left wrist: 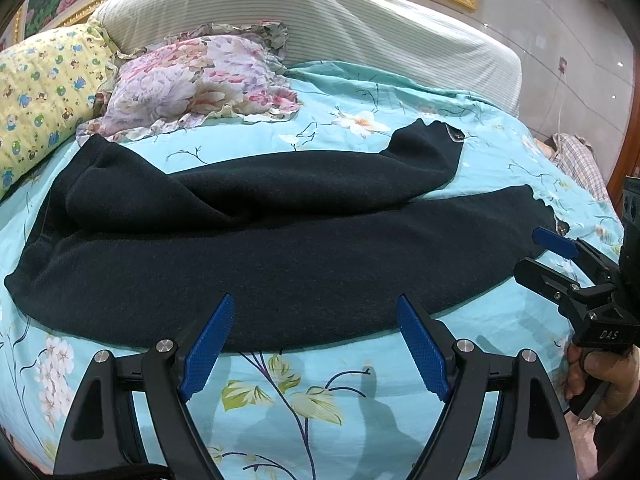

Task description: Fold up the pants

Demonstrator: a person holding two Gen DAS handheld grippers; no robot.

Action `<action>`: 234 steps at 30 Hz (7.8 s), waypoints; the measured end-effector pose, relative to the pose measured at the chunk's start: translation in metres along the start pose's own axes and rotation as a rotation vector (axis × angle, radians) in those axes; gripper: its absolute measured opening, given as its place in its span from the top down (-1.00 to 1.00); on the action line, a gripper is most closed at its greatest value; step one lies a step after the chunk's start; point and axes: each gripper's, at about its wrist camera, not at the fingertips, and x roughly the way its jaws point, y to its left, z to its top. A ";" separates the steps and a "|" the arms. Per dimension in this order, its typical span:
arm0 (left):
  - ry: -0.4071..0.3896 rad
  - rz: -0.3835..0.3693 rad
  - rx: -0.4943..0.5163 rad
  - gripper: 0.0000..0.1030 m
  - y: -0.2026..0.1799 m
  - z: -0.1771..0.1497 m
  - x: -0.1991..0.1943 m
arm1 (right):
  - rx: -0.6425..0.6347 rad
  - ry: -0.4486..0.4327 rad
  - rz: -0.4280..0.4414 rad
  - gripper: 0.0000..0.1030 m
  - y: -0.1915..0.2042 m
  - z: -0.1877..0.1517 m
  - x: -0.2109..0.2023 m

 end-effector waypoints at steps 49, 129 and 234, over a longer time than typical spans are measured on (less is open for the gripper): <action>0.028 -0.033 0.031 -0.62 -0.004 0.001 0.008 | 0.002 -0.005 -0.004 -0.99 -0.006 0.004 -0.002; 0.134 -0.372 0.422 0.82 -0.055 0.118 0.072 | 0.756 0.109 -0.111 0.73 -0.164 0.085 0.050; 0.283 0.174 -0.444 0.81 0.210 0.110 0.080 | -0.310 0.280 0.318 0.00 0.204 0.063 0.166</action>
